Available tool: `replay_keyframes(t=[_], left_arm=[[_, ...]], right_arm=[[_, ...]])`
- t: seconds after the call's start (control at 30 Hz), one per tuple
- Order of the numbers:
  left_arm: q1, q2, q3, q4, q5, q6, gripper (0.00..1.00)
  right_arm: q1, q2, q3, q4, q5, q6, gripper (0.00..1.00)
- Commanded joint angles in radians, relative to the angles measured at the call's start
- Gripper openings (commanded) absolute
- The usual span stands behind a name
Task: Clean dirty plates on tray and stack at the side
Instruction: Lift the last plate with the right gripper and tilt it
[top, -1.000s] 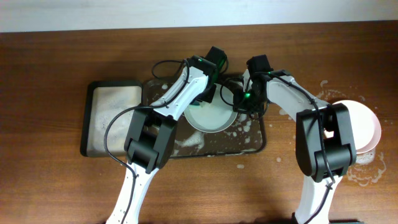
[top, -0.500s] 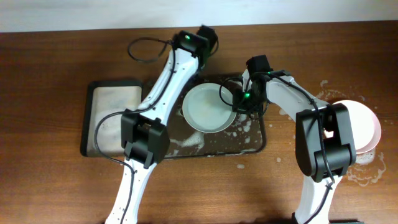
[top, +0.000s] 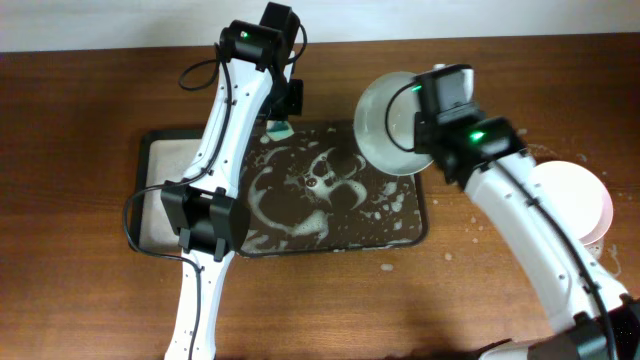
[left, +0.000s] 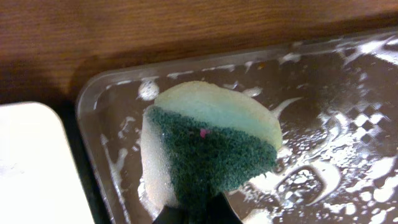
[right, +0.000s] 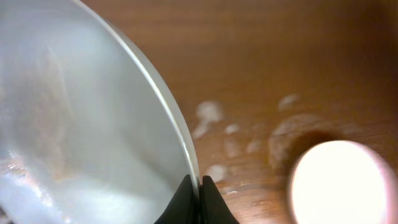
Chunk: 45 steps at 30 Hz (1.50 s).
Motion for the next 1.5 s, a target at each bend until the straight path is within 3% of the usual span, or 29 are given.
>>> replay_keyframes(t=[0.0,0.07,0.13,1.17,1.33,1.43,1.47], left_arm=[[0.007,0.002,0.013,0.019,0.051,-0.002,0.01],[0.018,0.002,0.013,0.023,0.073,-0.001,0.01],[0.027,0.002,0.013,0.023,0.073,-0.001,0.01],[0.029,0.002,0.013,0.022,0.072,-0.002,0.01],[0.029,0.002,0.013,0.021,0.072,-0.002,0.01],[0.029,0.002,0.013,0.021,0.072,-0.002,0.01],[0.029,0.002,0.013,0.014,0.072,-0.002,0.01]], right_arm=[[0.174,-0.011,0.017,-0.004,0.528,0.043,0.04],[0.315,0.008,0.017,-0.004,0.82,0.047,0.04],[0.362,0.021,0.017,-0.004,0.874,0.047,0.04],[0.364,0.021,0.016,-0.004,0.82,0.046,0.04],[0.364,0.021,0.016,0.0,0.909,-0.062,0.04],[0.365,0.021,0.016,-0.052,0.726,-0.079,0.04],[0.355,0.02,0.016,-0.083,0.76,-0.081,0.04]])
